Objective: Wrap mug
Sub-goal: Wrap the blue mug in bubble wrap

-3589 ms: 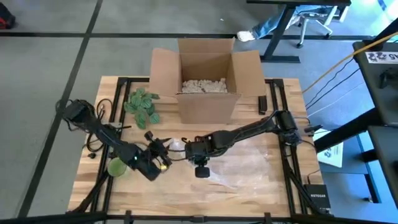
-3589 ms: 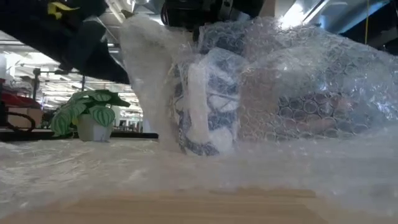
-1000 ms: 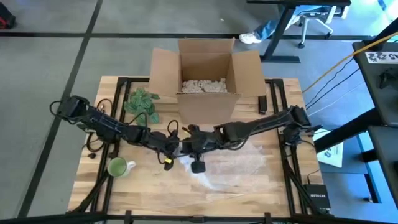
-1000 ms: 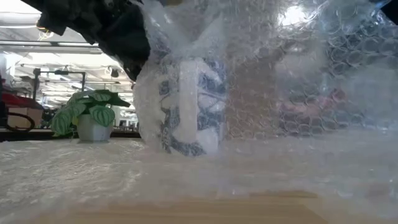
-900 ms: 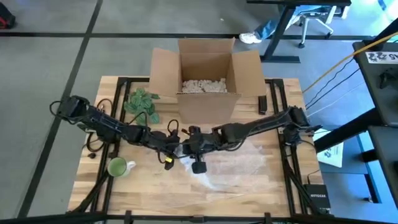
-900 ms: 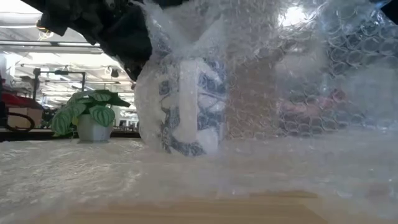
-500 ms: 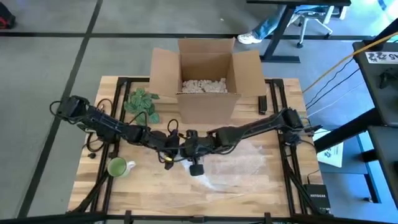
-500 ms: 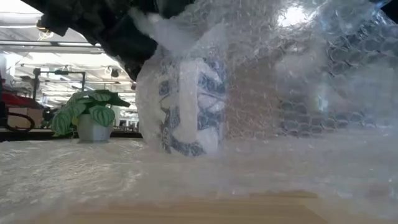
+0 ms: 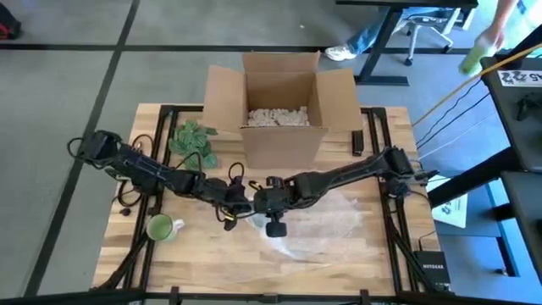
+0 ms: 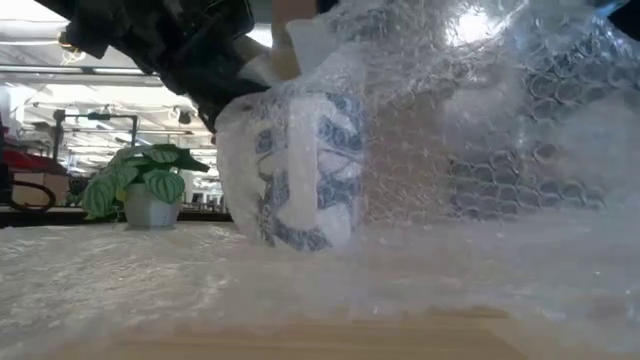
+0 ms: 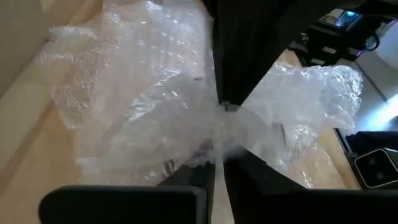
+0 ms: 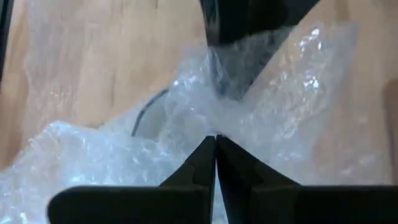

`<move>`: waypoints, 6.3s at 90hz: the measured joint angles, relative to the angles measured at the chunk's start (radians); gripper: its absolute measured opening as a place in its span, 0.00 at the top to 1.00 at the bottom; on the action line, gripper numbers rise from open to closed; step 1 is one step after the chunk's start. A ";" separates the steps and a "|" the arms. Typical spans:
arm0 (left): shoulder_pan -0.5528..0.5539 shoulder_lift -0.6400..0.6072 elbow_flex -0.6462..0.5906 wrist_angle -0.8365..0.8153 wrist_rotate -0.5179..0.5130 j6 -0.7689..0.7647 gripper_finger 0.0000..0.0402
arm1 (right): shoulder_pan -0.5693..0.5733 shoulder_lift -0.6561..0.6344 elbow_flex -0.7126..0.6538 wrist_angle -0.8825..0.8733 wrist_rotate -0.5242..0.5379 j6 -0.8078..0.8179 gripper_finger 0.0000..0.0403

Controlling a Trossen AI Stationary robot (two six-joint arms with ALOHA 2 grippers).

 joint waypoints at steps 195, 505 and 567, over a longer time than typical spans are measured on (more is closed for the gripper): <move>-0.040 0.114 0.002 0.101 -0.060 -0.057 0.97 | -0.019 0.107 0.071 0.017 -0.147 -0.008 1.00; -0.123 0.074 0.038 -0.016 -0.111 -0.109 0.97 | -0.019 0.129 0.313 -0.267 0.077 -0.074 1.00; -0.125 0.074 0.037 -0.019 -0.111 -0.100 0.97 | 0.121 -0.433 -0.469 0.164 0.260 0.286 1.00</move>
